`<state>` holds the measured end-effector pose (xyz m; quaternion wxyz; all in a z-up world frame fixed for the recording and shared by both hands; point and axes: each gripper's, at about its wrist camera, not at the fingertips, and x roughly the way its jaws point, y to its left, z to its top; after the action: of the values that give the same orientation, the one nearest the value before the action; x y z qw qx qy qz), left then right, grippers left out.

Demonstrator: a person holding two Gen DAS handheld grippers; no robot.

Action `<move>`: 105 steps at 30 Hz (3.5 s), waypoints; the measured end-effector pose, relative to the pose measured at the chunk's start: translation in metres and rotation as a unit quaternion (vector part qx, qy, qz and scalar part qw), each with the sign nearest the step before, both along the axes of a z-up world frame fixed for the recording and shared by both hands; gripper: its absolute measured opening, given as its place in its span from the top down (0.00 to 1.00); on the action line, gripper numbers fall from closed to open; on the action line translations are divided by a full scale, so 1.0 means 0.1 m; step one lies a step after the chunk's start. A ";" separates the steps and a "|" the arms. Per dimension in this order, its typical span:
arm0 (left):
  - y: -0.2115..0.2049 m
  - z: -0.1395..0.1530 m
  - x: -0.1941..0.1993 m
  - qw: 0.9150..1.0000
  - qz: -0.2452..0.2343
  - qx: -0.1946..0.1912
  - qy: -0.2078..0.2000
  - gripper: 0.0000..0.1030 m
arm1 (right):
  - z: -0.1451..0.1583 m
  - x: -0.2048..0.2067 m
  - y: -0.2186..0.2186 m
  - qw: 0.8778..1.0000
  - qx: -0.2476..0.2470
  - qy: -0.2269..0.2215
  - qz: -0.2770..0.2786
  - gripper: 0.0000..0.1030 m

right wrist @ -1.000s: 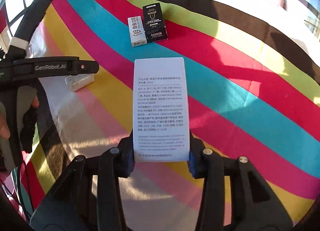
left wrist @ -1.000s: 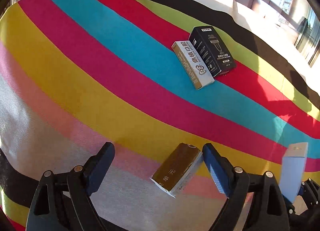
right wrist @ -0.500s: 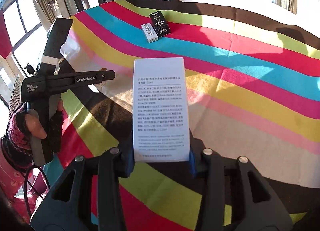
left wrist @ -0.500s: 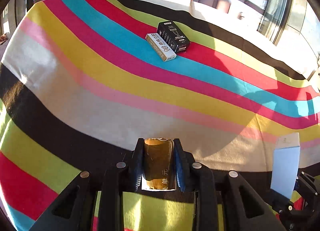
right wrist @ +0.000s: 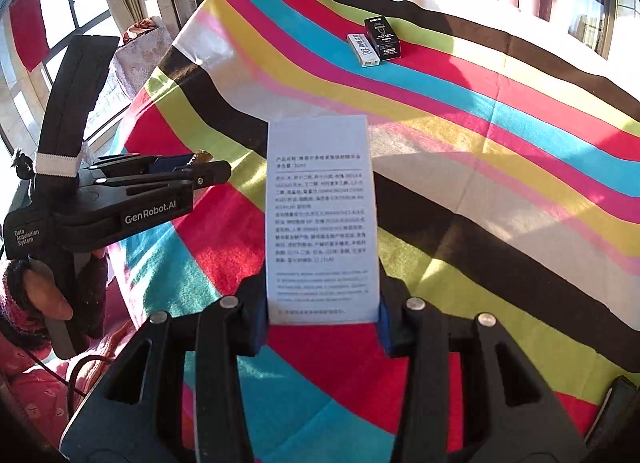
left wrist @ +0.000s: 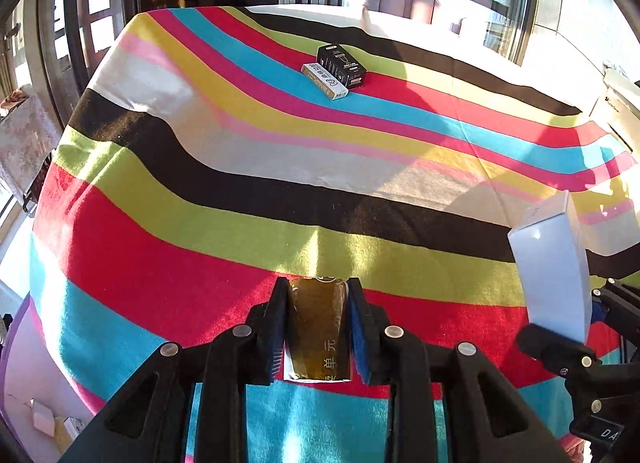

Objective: Organize objects
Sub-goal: 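Carry the gold box and white leaflet box to the storage bin, then open both tools over the bin to release the boxes, then move both empty tools back over the table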

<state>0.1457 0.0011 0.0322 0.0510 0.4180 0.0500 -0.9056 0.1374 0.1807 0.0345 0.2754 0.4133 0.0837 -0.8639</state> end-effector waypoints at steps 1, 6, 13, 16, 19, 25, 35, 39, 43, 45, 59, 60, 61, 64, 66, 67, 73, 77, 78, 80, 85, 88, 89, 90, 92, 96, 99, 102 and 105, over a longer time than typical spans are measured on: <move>-0.01 0.00 0.06 1.000 0.000 -0.002 0.001 0.71 | 0.01 0.04 -0.02 1.000 0.003 0.001 0.001 0.56; -0.15 -0.03 0.25 1.000 0.008 0.007 0.000 0.71 | -0.01 0.16 -0.09 1.000 0.001 -0.014 0.008 0.56; -0.30 -0.11 0.37 1.000 0.017 0.019 -0.007 0.71 | -0.11 0.19 -0.27 0.999 0.007 -0.029 0.025 0.56; -0.35 -0.13 0.40 0.999 0.020 0.025 -0.011 0.72 | -0.16 0.19 -0.32 0.999 0.009 -0.037 0.031 0.56; -0.37 -0.11 0.46 0.999 0.021 0.025 -0.010 0.71 | -0.17 0.21 -0.38 0.998 0.011 -0.040 0.037 0.56; -0.47 0.00 0.64 0.999 0.033 0.017 0.008 0.71 | -0.12 0.28 -0.52 0.998 0.020 -0.035 0.054 0.56; -0.94 0.04 1.08 0.995 0.096 0.014 0.012 0.71 | -0.02 0.54 -1.11 0.988 0.056 -0.005 0.141 0.56; -1.19 -0.02 1.29 0.991 0.130 0.014 0.004 0.71 | -0.03 0.63 -1.35 0.982 0.073 0.002 0.174 0.56; -1.43 -0.12 1.47 0.987 0.163 0.017 -0.008 0.71 | -0.08 0.72 -1.56 0.976 0.087 0.004 0.201 0.56; -1.53 -0.18 1.55 0.984 0.178 0.019 -0.014 0.71 | -0.09 0.78 -1.66 0.972 0.093 0.005 0.216 0.56; -1.90 -0.33 1.79 0.972 0.234 0.026 -0.024 0.71 | -0.19 1.12 -2.27 0.942 0.140 0.024 0.304 0.56; -1.92 -0.33 1.80 0.971 0.237 0.023 -0.026 0.71 | -0.19 1.13 -2.31 0.939 0.142 0.026 0.311 0.56; -1.95 -0.33 1.81 0.970 0.241 0.022 -0.026 0.71 | -0.19 1.16 -2.35 0.937 0.144 0.028 0.317 0.56; -2.02 -0.36 1.89 0.965 0.259 0.016 -0.030 0.71 | -0.20 1.25 -2.50 0.930 0.147 0.031 0.336 0.56; -2.09 -0.38 1.94 0.962 0.272 0.016 -0.034 0.71 | -0.23 1.34 -2.59 0.923 0.150 0.035 0.352 0.56; -2.12 -0.39 1.97 0.960 0.278 0.016 -0.036 0.71 | -0.24 1.38 -2.63 0.920 0.151 0.036 0.359 0.56; -2.31 -0.41 2.07 0.944 0.328 0.004 -0.049 0.64 | -0.32 1.54 -2.73 0.909 0.135 0.027 0.393 0.51; -2.36 -0.42 2.07 0.936 0.348 0.019 -0.051 0.23 | -0.25 1.45 -2.64 0.920 0.120 0.044 0.370 0.30; -2.34 -0.40 2.06 0.937 0.347 0.025 -0.043 0.23 | -0.23 1.40 -2.60 0.925 0.115 0.045 0.360 0.29; -2.27 -0.33 1.98 0.942 0.332 0.029 -0.028 0.23 | -0.18 1.23 -2.47 0.937 0.104 0.045 0.331 0.29; -1.87 -0.12 1.45 0.972 0.231 0.042 0.009 0.19 | -0.08 0.50 -1.95 0.972 0.081 0.045 0.214 0.23; -1.53 -0.08 0.98 0.986 0.140 0.092 0.010 0.18 | -0.08 -0.06 -1.57 0.984 0.092 0.048 0.141 0.22; -1.43 -0.07 0.81 0.987 0.114 0.109 0.006 0.18 | -0.09 -0.26 -1.44 0.987 0.095 0.047 0.119 0.21; -1.30 -0.06 0.63 0.989 0.091 0.120 0.006 0.18 | -0.10 -0.48 -1.32 0.989 0.098 0.047 0.099 0.21; -1.06 -0.06 0.28 0.991 0.062 0.118 0.014 0.18 | -0.12 -0.92 -1.10 0.992 0.104 0.040 0.055 0.21; -0.75 -0.12 -0.42 0.996 0.033 0.082 0.012 0.18 | -0.08 -1.72 -0.81 0.996 0.083 0.027 -0.018 0.21; -0.70 -0.20 -0.70 0.997 0.037 0.072 0.002 0.16 | 0.01 -2.23 -0.77 0.996 0.074 0.039 -0.041 0.21; -0.71 -0.22 -0.76 0.997 0.034 0.076 0.003 0.14 | 0.09 -2.72 -0.84 0.994 0.068 0.048 -0.068 0.21; -0.72 -0.22 -0.73 0.996 0.034 0.079 0.011 0.14 | 0.07 -3.18 -0.95 0.995 0.052 0.032 -0.082 0.21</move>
<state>0.0725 -0.0705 0.0099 0.0476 0.4089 0.1363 -0.9011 -0.1803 0.0858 0.0416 0.1789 0.4044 0.1037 -0.8909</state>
